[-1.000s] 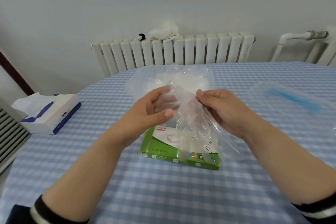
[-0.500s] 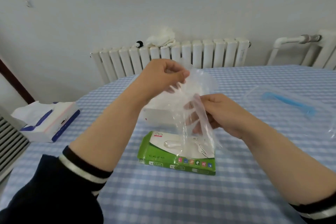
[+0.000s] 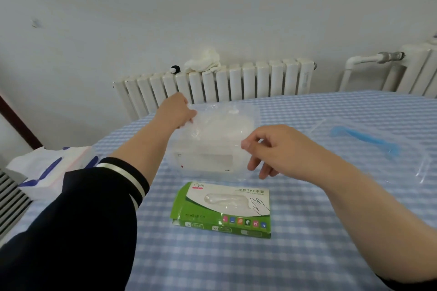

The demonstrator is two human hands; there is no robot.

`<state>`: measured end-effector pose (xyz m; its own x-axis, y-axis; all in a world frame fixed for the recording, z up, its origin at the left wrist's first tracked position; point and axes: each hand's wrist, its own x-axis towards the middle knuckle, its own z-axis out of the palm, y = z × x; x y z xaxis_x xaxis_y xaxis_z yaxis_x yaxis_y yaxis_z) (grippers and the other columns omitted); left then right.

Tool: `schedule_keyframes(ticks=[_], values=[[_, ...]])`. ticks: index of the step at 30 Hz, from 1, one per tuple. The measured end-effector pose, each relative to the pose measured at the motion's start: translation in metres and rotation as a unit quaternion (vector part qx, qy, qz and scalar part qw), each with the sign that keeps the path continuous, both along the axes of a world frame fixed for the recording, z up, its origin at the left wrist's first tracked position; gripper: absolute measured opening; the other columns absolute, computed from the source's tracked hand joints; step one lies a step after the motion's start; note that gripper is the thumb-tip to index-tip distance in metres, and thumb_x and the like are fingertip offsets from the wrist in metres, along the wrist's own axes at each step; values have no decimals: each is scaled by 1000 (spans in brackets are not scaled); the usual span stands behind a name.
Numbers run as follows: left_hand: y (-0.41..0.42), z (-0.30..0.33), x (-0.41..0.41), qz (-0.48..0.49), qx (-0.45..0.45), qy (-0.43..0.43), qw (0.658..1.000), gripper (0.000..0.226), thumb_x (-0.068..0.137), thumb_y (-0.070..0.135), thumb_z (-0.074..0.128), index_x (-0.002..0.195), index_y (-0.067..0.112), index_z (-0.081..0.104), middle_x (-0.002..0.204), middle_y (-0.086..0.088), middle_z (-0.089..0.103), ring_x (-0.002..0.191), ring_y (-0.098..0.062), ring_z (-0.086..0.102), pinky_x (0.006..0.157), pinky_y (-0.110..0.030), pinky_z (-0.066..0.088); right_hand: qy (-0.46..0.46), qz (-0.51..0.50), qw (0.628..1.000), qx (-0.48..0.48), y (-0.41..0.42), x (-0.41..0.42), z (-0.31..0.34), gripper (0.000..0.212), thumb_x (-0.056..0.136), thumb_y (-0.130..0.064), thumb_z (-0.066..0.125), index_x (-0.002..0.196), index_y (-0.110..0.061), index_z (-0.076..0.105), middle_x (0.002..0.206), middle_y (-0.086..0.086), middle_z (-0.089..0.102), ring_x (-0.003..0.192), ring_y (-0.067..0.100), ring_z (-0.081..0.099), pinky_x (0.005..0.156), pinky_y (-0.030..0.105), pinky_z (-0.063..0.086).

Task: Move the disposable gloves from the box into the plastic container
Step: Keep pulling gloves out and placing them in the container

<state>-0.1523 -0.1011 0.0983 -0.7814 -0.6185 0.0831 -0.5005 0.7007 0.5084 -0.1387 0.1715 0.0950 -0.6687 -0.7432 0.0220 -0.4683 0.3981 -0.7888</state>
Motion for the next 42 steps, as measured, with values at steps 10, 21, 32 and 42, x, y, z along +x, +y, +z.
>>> schedule_keyframes(ticks=[10, 21, 32, 42], values=[[2, -9, 18, -63, -346, -125, 928, 55, 90, 36, 64, 136, 15, 41, 125, -9, 48, 112, -29, 48, 79, -36, 42, 128, 93, 959, 237, -10, 7, -21, 28, 90, -51, 58, 90, -24, 65, 82, -12, 70, 75, 4, 65, 76, 27, 50], [10, 19, 54, -264, 11, -218, 940, 27, 102, 45, 41, 112, 38, 65, 119, 17, 63, 107, -6, 62, 101, -28, 42, 93, 129, 975, 153, -28, 11, -49, 19, 90, -46, 62, 103, -33, 63, 89, -18, 56, 84, 0, 53, 77, 22, 44], [33, -19, 59, -205, -148, 222, 942, 29, 104, 29, 40, 110, 19, 66, 98, 13, 64, 91, -5, 57, 79, -19, 43, 111, 140, 974, 141, -37, 1, -71, 22, 88, -38, 67, 109, -40, 60, 94, -15, 55, 78, 0, 51, 74, 21, 43], [70, -118, 132, -311, -175, 127, 925, 61, 80, 75, 48, 121, 30, 48, 107, 11, 63, 95, -6, 55, 75, -20, 39, 164, 174, 963, 127, -46, 2, -93, 24, 94, -35, 58, 116, -43, 65, 89, -23, 41, 78, -7, 45, 70, 16, 35]])
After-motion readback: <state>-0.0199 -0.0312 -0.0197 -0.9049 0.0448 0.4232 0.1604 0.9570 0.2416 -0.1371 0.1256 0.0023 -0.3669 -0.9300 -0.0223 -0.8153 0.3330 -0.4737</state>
